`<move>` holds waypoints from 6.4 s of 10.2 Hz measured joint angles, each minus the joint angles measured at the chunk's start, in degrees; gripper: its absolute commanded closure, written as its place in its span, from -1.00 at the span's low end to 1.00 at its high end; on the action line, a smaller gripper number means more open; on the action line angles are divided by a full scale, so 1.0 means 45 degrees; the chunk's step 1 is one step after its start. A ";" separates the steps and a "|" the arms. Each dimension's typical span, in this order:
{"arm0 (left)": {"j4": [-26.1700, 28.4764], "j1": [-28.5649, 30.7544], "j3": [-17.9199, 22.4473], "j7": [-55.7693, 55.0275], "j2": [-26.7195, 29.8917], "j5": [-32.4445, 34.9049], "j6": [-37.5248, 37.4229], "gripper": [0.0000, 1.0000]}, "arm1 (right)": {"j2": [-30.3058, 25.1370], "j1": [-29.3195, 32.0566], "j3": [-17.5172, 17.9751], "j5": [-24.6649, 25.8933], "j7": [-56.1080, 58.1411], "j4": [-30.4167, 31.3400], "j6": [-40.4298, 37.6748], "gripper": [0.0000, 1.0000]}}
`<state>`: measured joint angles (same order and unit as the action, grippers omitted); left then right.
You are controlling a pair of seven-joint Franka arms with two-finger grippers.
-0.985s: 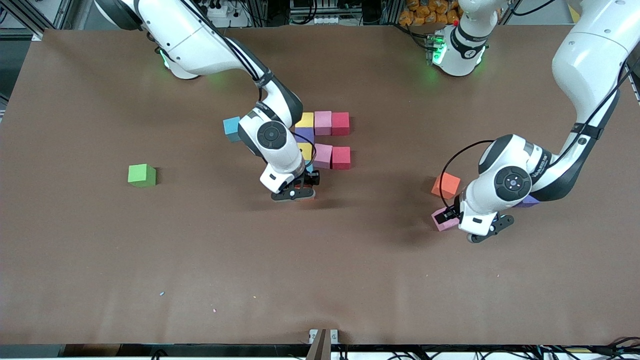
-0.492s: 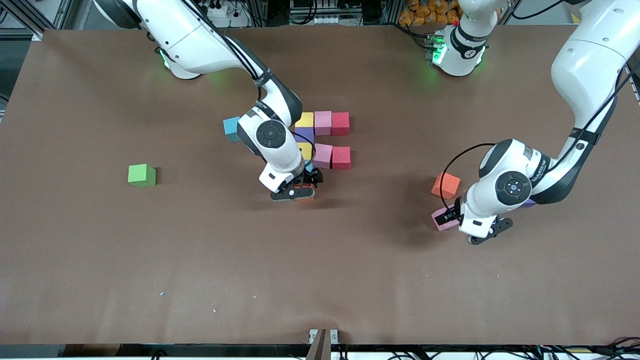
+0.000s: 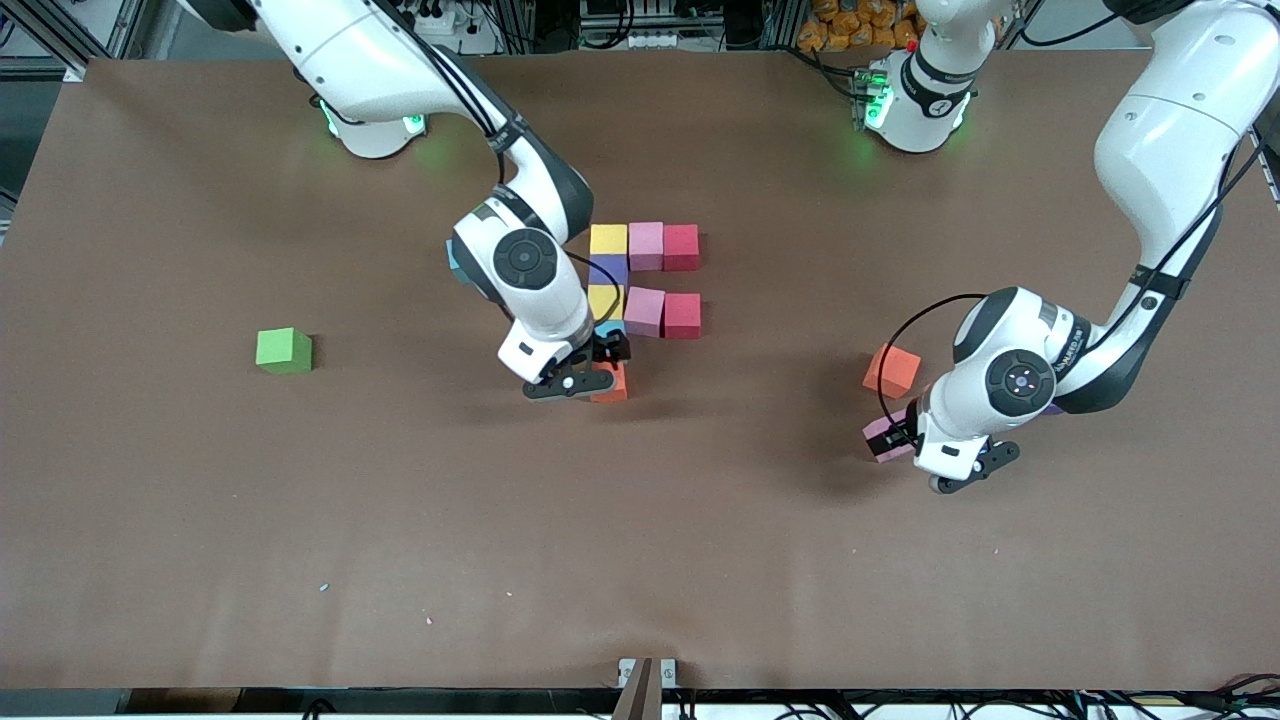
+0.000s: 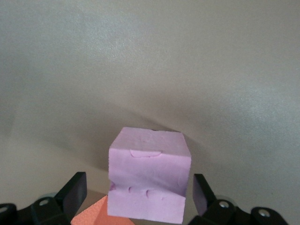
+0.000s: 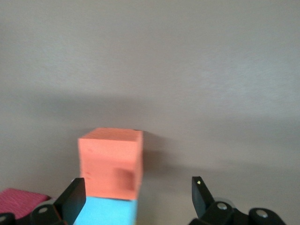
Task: Arrange 11 blocks into digit 3
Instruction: 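Lift the lavender block while the right gripper withdraws from the figure, then carry the lavender block to the orange block with the left gripper, then lower the lavender block beside the orange block and open the left gripper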
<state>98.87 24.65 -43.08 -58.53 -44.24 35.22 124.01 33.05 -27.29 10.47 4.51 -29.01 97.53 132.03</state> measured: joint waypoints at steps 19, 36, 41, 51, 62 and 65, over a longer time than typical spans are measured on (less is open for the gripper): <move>-0.2280 -0.4415 0.0295 -1.2380 -0.0233 -0.1660 -0.0207 1.00 | -0.5605 0.3739 -0.5349 -0.1545 0.9189 -0.4374 -1.2551 -1.00; -0.4084 -0.9201 0.2159 -1.9245 -0.1590 -0.3292 0.0690 1.00 | -0.6287 0.4454 -0.3692 -0.0297 0.7678 -0.4353 -1.3004 -1.00; -0.4565 -0.9570 0.2349 -1.9259 -0.1947 -0.3293 0.0729 1.00 | -0.6288 0.4447 -0.3655 -0.0286 0.7602 -0.4353 -1.3020 -1.00; -0.4607 -0.9979 0.2584 -1.8979 -0.2125 -0.3293 0.0834 0.98 | -0.6289 0.4439 -0.3649 -0.0196 0.7601 -0.4353 -1.3024 -1.00; -0.4627 -1.0269 0.2858 -1.8795 -0.2212 -0.3293 0.1280 -1.00 | -0.6293 0.4427 -0.3633 -0.0194 0.7601 -0.4353 -1.3126 -1.00; -0.4852 -1.0268 0.2859 -1.8520 -0.2135 -0.3285 0.1381 -1.00 | -0.6295 0.4405 -0.3623 -0.0194 0.7601 -0.4354 -1.3129 -1.00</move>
<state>77.03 -21.56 -30.21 -141.87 -53.85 20.44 130.23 4.72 -7.47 -5.83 3.64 5.20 77.94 72.95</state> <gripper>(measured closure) 0.000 0.000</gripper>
